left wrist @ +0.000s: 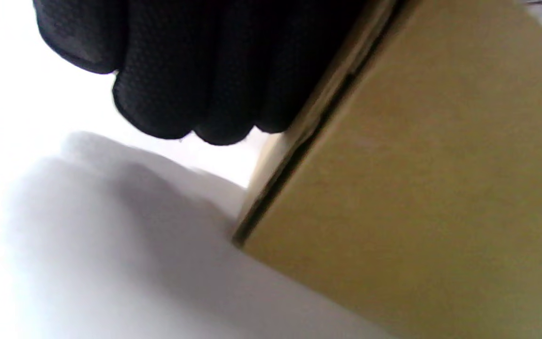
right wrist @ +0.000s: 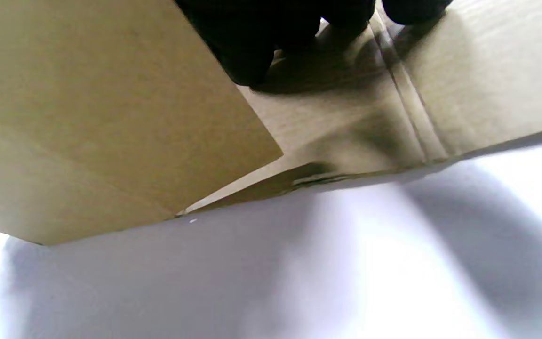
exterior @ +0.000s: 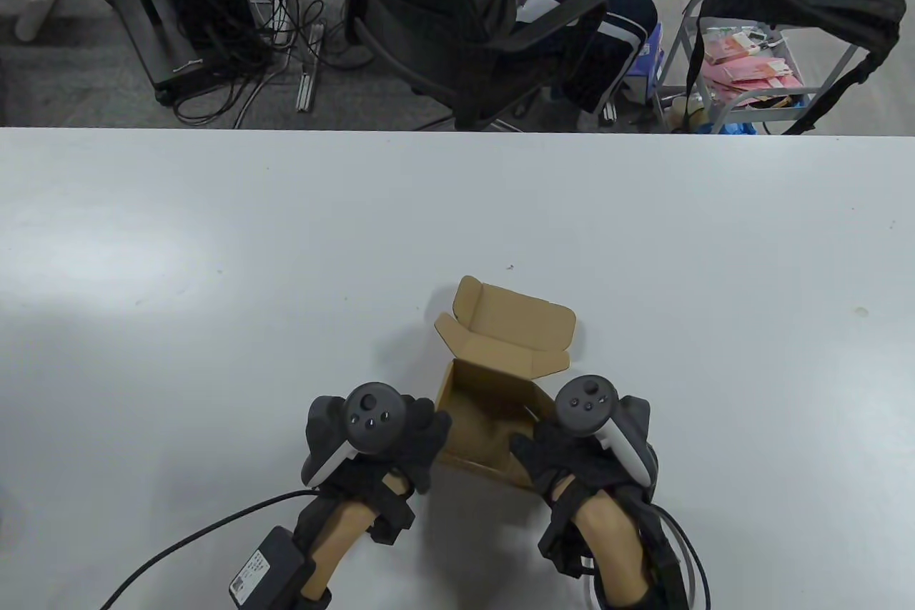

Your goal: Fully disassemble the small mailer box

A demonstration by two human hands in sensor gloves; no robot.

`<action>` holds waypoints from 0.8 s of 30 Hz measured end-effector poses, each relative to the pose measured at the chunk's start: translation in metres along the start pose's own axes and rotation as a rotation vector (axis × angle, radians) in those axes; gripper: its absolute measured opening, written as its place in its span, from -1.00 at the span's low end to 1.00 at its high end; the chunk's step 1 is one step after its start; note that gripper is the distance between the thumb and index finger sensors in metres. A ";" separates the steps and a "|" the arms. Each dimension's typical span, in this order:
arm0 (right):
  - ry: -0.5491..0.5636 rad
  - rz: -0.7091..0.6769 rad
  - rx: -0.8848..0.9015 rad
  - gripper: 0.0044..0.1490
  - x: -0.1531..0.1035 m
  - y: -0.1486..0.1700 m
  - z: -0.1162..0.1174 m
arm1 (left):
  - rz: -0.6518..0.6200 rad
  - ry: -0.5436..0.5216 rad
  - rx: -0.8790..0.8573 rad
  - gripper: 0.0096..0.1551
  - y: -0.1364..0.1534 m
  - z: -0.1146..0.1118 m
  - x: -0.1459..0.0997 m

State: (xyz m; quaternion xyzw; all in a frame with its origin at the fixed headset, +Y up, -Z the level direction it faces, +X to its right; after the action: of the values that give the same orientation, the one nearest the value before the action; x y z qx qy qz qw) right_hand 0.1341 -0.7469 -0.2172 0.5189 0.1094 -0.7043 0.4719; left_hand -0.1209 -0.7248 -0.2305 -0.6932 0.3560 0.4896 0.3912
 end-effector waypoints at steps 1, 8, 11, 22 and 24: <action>-0.001 0.000 0.003 -0.05 0.001 0.000 0.000 | 0.002 0.008 -0.013 -0.30 0.001 0.000 0.000; -0.046 0.002 0.064 -0.10 0.006 0.008 -0.003 | 0.008 0.079 -0.125 -0.25 0.012 -0.003 -0.003; -0.053 -0.007 0.079 -0.11 0.006 0.011 -0.002 | 0.044 0.137 -0.249 -0.24 0.024 -0.002 -0.005; -0.061 -0.004 0.076 -0.16 0.005 0.011 -0.001 | -0.528 -0.162 0.193 -0.23 -0.099 0.042 -0.039; -0.060 -0.004 0.073 -0.16 0.005 0.011 0.000 | -0.466 0.020 0.385 -0.24 -0.106 0.016 -0.023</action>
State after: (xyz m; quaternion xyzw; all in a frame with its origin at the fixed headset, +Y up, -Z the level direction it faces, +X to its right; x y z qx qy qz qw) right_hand 0.1432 -0.7553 -0.2175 0.5140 0.0704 -0.7240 0.4546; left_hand -0.0406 -0.6615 -0.1909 -0.6741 0.2774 0.3033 0.6137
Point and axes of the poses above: the tracker on the back of each hand, its own y axis roughly to the little-finger side, its own x axis roughly from the wrist to the fingertips, z = x × y, the point moved 3 cm from there along x, roughly from the wrist to the fingertips, and after that the axes turned 7 degrees about x, right-handed, at the moved point
